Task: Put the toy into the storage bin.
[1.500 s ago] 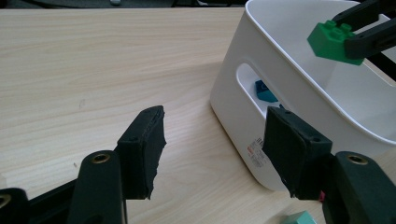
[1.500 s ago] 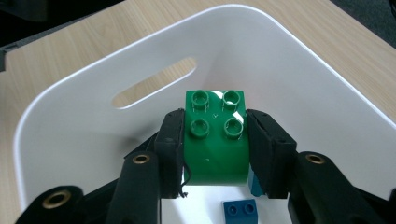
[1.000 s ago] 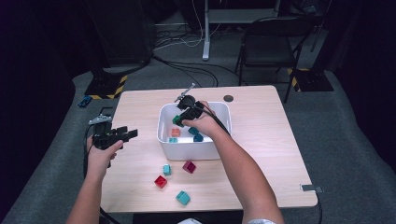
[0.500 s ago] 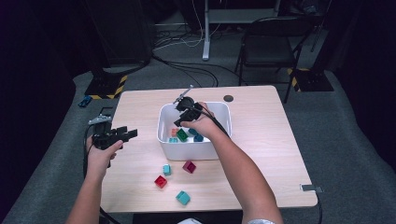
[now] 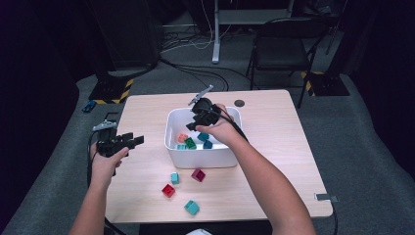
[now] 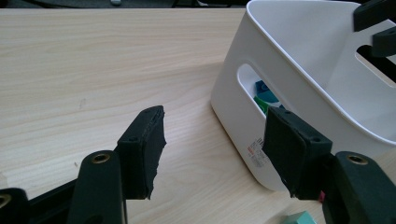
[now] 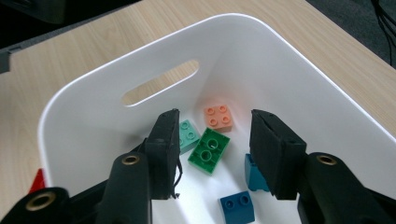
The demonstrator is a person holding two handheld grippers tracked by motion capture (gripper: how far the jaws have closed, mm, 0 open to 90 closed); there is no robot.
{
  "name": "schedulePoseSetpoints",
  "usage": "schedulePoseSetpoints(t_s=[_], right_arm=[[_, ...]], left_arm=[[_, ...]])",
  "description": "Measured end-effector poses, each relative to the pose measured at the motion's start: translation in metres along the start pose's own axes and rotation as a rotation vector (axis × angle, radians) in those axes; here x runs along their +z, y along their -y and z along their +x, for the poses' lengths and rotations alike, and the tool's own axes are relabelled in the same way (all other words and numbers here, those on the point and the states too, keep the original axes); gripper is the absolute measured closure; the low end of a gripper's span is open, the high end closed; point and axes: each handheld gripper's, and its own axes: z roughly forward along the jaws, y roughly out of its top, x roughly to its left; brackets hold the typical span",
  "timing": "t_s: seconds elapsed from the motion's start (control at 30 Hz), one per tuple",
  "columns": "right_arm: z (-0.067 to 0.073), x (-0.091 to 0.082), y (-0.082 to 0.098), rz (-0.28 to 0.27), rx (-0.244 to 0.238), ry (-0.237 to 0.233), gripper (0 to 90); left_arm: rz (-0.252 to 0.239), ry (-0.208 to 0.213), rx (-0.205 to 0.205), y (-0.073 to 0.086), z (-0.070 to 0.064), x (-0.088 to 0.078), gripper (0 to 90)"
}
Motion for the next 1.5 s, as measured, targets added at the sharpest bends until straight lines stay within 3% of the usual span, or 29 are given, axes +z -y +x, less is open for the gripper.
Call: schedulePoseSetpoints(t_s=[0.47,0.87,1.17,1.5], right_arm=[[0.023,-0.048,0.008,-0.045,-0.028,-0.017,52.2],[0.052,-0.075,0.019,-0.100,-0.080,-0.045,52.1],[0.073,-0.083,0.029,-0.124,-0.109,-0.082,52.2],[0.088,-0.077,0.048,-0.114,-0.136,-0.092,52.2]], left_arm=[[0.001,-0.004,-0.002,0.000,0.001,-0.002,38.4],[-0.003,-0.008,-0.001,0.000,0.001,-0.003,38.5],[-0.004,-0.011,-0.002,0.000,0.001,-0.003,38.5],[-0.001,-0.011,0.003,0.000,-0.001,-0.002,38.5]])
